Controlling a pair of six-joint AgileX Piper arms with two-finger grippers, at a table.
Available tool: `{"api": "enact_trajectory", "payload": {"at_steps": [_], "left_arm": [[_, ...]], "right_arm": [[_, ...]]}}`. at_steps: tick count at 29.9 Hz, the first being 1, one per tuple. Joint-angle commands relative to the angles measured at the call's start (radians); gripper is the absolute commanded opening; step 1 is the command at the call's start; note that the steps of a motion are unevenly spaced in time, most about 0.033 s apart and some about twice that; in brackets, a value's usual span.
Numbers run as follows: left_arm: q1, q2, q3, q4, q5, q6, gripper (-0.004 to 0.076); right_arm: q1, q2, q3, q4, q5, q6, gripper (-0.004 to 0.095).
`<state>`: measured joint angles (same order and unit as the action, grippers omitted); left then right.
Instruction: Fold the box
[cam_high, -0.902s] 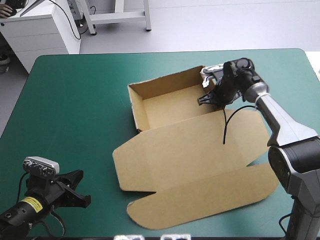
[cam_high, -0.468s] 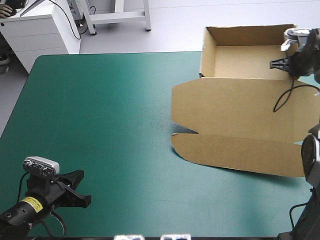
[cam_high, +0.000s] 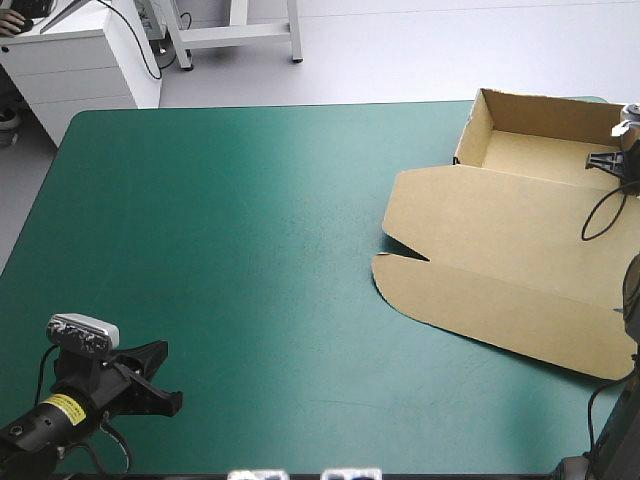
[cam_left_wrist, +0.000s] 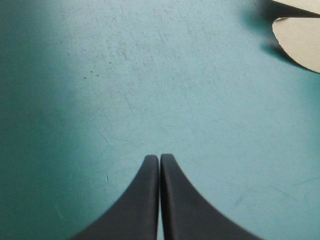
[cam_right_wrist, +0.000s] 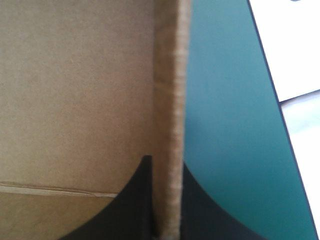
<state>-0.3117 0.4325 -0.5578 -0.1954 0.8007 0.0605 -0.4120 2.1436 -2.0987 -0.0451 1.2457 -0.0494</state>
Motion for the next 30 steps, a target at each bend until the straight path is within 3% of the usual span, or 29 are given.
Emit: {"api": "enact_trajectory", "payload": {"at_steps": [1, 4, 7, 13, 15, 20, 25, 27, 30], "left_arm": [[-0.003, 0.008, -0.028, -0.019, -0.053, -0.004, -0.0008], [-0.003, 0.008, -0.028, -0.019, -0.053, -0.001, -0.0008], [-0.003, 0.008, -0.028, -0.017, -0.06, -0.001, -0.0008], [-0.003, 0.008, -0.028, -0.017, -0.065, 0.032, -0.0008], [-0.003, 0.008, -0.028, -0.017, -0.074, 0.044, -0.0008], [-0.003, 0.008, -0.028, -0.017, -0.074, 0.043, -0.0008], [-0.003, 0.008, -0.028, -0.017, -0.086, 0.045, -0.0008], [-0.003, 0.008, -0.028, -0.017, -0.102, 0.045, -0.0008], [-0.003, 0.008, -0.028, -0.017, -0.108, 0.045, -0.0008]], "right_arm": [[-0.006, -0.044, -0.036, 0.032, 0.005, -0.007, 0.0008], [-0.006, -0.036, -0.036, 0.053, 0.005, -0.021, 0.0065], [-0.006, -0.036, -0.036, 0.06, 0.005, -0.044, 0.0184], [-0.006, -0.044, -0.036, 0.051, 0.006, -0.039, 0.0638], [-0.006, -0.057, -0.036, 0.026, 0.006, -0.028, 0.071], [-0.006, -0.14, -0.036, 0.033, 0.006, -0.021, 0.0715], [-0.001, -0.277, -0.036, 0.247, 0.006, -0.044, 0.0708], [0.019, -0.338, -0.036, 0.33, 0.006, -0.069, 0.0669], [0.078, -0.413, -0.028, 0.364, 0.006, -0.077, 0.0567]]}}
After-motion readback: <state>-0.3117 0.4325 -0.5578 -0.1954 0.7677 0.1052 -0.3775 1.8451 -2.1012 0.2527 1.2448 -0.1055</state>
